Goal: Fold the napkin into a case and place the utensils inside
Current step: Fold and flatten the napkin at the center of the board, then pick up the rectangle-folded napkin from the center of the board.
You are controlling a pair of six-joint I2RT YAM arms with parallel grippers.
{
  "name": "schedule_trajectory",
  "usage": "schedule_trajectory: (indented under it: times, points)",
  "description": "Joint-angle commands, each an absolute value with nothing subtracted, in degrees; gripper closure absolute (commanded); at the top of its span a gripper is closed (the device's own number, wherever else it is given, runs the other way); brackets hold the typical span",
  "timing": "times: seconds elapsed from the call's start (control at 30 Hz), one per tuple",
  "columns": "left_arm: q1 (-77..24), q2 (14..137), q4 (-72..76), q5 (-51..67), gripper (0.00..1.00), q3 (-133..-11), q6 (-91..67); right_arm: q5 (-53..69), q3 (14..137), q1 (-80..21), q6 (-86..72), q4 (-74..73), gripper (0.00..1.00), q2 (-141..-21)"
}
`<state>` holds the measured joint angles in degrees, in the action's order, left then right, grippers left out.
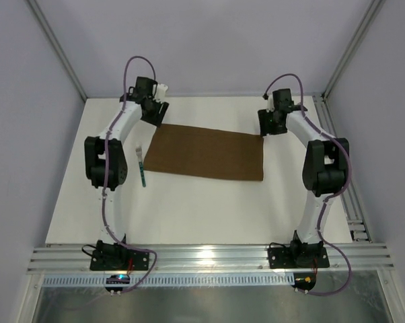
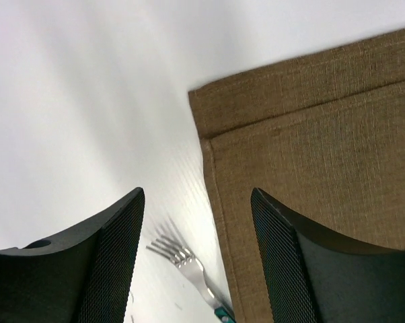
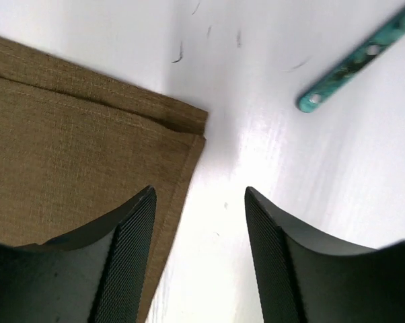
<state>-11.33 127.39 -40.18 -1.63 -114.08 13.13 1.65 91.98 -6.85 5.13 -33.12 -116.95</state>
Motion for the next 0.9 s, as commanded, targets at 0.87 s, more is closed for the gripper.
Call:
schedule_trajectory:
  times: [0.87]
  points:
    - [-8.2,110.6,-41.0,7.9,0.60,-78.7,9.1,20.2,45.1,-6.4,-18.5,-17.8,0.55,-87.9]
